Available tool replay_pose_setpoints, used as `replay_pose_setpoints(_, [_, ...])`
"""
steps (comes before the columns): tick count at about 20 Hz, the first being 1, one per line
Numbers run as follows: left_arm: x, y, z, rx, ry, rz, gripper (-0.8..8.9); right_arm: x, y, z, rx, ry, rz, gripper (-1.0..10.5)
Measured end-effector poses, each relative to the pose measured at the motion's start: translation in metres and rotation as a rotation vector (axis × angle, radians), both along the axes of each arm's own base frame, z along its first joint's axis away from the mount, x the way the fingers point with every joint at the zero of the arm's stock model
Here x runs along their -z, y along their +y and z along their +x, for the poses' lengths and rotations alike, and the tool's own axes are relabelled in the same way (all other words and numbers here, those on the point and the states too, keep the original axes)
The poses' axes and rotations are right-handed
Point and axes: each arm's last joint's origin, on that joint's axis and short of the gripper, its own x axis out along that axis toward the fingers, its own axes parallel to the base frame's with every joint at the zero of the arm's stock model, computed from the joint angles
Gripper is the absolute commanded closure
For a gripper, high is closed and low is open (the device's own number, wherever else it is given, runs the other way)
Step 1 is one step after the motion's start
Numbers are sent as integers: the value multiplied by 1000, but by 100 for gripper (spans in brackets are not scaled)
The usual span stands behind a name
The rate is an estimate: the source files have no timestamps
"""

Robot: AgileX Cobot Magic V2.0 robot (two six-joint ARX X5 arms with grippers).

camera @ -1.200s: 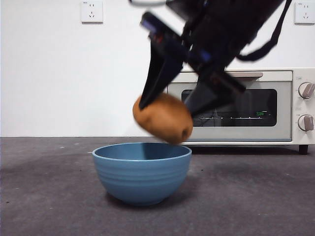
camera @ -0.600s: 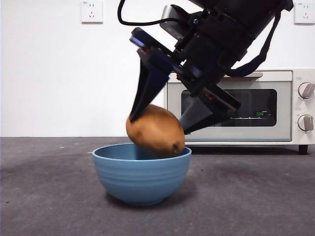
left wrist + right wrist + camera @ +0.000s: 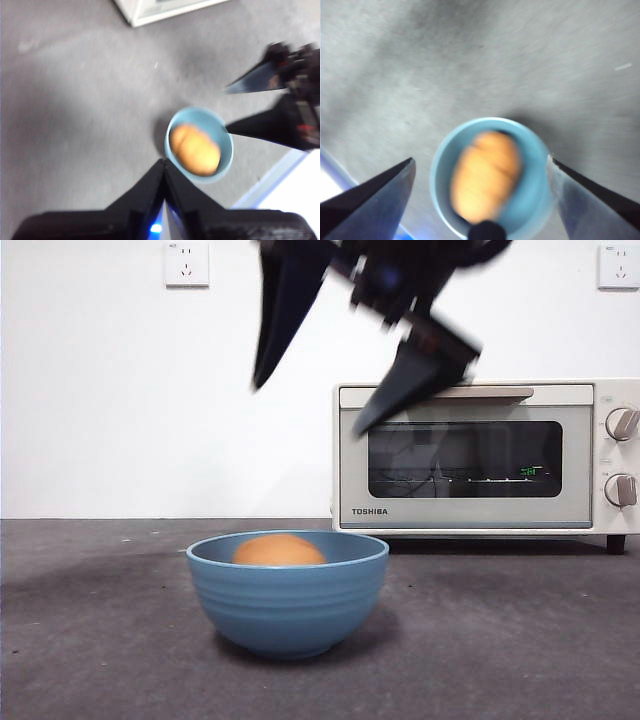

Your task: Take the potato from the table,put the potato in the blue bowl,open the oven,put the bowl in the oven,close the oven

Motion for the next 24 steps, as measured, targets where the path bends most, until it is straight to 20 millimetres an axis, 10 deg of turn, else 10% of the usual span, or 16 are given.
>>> replay_pose_setpoints(11, [51, -88, 88, 95, 69, -116, 819, -87, -118, -93, 226, -354, -329, 516])
replay_pose_setpoints(13, [57, -111, 104, 115, 105, -122, 819, -94, -143, -115, 302, -399, -354, 673])
replay_pose_setpoints(15, [49, -134, 120, 148, 80, -142, 819, -99, -167, -135, 382, -445, -346, 884])
replay_pose_setpoints(24, [14, -208, 186, 225, -63, -222, 819, -99, -253, -214, 678, -608, -42, 954])
